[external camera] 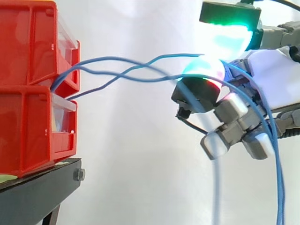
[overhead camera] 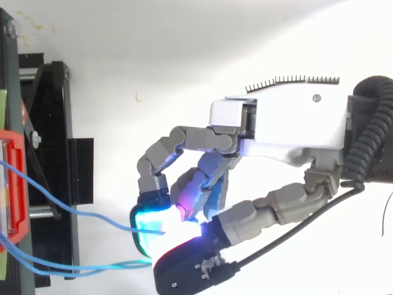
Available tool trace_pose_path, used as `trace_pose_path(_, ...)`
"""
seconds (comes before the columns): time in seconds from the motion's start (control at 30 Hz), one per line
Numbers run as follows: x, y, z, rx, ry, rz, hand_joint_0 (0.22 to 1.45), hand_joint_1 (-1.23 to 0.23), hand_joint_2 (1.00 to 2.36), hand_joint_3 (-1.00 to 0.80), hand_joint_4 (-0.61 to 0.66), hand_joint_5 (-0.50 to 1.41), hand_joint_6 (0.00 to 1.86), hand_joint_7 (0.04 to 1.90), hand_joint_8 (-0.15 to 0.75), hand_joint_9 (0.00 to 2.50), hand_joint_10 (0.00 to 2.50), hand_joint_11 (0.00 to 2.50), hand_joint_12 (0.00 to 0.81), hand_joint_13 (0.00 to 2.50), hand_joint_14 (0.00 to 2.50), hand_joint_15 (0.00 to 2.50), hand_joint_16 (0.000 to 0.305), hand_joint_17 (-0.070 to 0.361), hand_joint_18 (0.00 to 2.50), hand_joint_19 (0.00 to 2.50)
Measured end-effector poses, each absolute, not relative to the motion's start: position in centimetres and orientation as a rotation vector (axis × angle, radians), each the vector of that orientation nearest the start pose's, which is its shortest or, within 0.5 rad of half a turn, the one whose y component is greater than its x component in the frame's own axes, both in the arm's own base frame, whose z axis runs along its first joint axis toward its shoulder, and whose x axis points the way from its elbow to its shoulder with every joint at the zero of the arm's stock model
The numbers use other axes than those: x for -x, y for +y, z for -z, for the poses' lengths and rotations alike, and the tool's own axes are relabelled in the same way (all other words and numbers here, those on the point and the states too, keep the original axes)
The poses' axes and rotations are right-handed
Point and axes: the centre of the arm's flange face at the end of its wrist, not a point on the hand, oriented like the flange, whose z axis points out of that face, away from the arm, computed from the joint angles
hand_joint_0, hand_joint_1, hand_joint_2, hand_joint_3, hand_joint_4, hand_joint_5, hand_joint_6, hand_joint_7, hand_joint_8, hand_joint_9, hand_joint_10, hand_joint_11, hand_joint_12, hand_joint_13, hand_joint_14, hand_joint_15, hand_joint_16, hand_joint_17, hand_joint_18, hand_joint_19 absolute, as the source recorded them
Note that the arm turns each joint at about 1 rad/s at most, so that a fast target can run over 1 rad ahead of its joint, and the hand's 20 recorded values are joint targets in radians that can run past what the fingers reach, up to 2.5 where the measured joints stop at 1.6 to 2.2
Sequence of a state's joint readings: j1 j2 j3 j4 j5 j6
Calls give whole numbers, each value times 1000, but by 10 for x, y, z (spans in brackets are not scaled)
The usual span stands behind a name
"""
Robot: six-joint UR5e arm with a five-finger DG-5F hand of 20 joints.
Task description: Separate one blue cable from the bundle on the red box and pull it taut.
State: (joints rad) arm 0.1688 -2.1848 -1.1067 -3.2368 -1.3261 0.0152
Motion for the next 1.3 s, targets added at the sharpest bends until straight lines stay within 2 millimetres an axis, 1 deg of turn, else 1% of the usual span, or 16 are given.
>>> trace_pose_path(0.33,-721,-39,-332,-1281,1381,-908,582,-847,1003,-73,-87,-86,846,1157,331,807,6,535,398,661,7,397,53,118,883,485)
trace_pose_path(0.57,-720,-39,-329,-1256,1403,-879,582,-847,1002,-71,-84,-86,845,1168,336,813,6,539,400,650,9,398,53,120,866,487)
trace_pose_path(0.67,-716,-39,-318,-1266,1419,-869,583,-847,1002,-72,-84,-86,845,1167,334,807,6,542,401,645,7,398,53,120,859,489)
trace_pose_path(0.73,-712,-37,-305,-1285,1418,-877,582,-846,1002,-67,-86,-86,845,1167,334,809,8,533,403,642,7,402,53,120,859,489)
trace_pose_path(0.83,-710,-35,-289,-1305,1392,-908,582,-847,1002,-69,-85,-86,845,1168,336,814,6,544,402,639,7,391,54,121,859,480)
trace_pose_path(0.93,-708,-35,-277,-1310,1371,-930,581,-846,1002,-64,-89,-85,845,1171,336,816,6,539,403,635,7,392,54,121,855,487)
trace_pose_path(1.1,-706,-35,-267,-1310,1357,-942,581,-845,1002,-61,-90,-85,846,1171,338,819,6,539,404,635,7,392,54,122,855,486)
trace_pose_path(1.3,-706,-34,-265,-1306,1357,-944,583,-845,1001,-59,-92,-85,847,1169,338,824,9,540,404,638,7,394,54,122,855,488)
